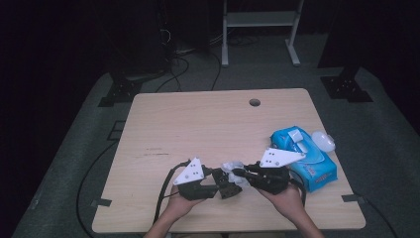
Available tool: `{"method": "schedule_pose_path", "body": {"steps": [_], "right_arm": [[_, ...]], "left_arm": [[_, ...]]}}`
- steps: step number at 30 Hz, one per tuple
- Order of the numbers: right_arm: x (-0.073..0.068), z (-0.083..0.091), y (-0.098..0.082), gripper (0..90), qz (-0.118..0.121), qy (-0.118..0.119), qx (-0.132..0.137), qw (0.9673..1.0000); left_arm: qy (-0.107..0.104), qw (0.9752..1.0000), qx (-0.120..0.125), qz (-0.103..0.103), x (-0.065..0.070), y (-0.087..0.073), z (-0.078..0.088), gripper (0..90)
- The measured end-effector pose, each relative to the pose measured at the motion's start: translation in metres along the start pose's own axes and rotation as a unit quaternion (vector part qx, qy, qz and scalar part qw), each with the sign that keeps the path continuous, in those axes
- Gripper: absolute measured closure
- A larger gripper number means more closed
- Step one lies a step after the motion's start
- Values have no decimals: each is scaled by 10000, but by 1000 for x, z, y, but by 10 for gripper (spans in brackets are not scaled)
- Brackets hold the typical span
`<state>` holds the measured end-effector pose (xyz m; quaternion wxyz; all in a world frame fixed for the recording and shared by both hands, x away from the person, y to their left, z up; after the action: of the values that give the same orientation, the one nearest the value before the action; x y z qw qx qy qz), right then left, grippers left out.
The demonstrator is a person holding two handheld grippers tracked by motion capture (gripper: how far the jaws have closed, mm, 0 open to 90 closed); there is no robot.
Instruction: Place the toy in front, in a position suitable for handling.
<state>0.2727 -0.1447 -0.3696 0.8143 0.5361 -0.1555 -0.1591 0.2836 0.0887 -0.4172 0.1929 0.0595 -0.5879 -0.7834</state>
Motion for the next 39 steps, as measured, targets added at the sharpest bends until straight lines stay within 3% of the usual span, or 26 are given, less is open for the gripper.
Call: {"method": "schedule_pose_path", "body": {"steps": [4, 7, 13, 20, 22, 39], "right_arm": [[-7, -5, 10, 851, 262, 330, 97, 9991], [-11, -12, 13, 852, 541, 327, -192, 9978], [-1, -7, 13, 852, 451, 329, -356, 9978], [-8, -26, 31, 851, 710, 872, -814, 9903], [-5, -28, 31, 852, 665, 938, -840, 9898], [18, 0, 4, 852, 193, 517, -506, 9972]], "left_arm": [[36, 9999, -109, -88, 2, 3, 0, 585], [44, 9999, -123, -86, 3, 3, 1, 585], [60, 9998, -149, -115, 3, 4, 1, 585], [73, 9996, -203, -154, 5, 5, 0, 585], [83, 9997, -175, -136, 4, 5, 1, 585], [52, 9999, -90, -47, 0, 2, 4, 585]]}}
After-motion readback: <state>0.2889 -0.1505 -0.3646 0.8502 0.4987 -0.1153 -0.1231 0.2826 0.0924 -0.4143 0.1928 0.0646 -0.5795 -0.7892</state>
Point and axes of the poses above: each handheld gripper's, and its own axes: z roughly backward along the jaws, y roughly out of its top, x roughly to its right, the point moved 1 cm from there along -z, roughly forward along the jaws, and after that the axes turned 9 degrees about z, right-handed, at the moved point
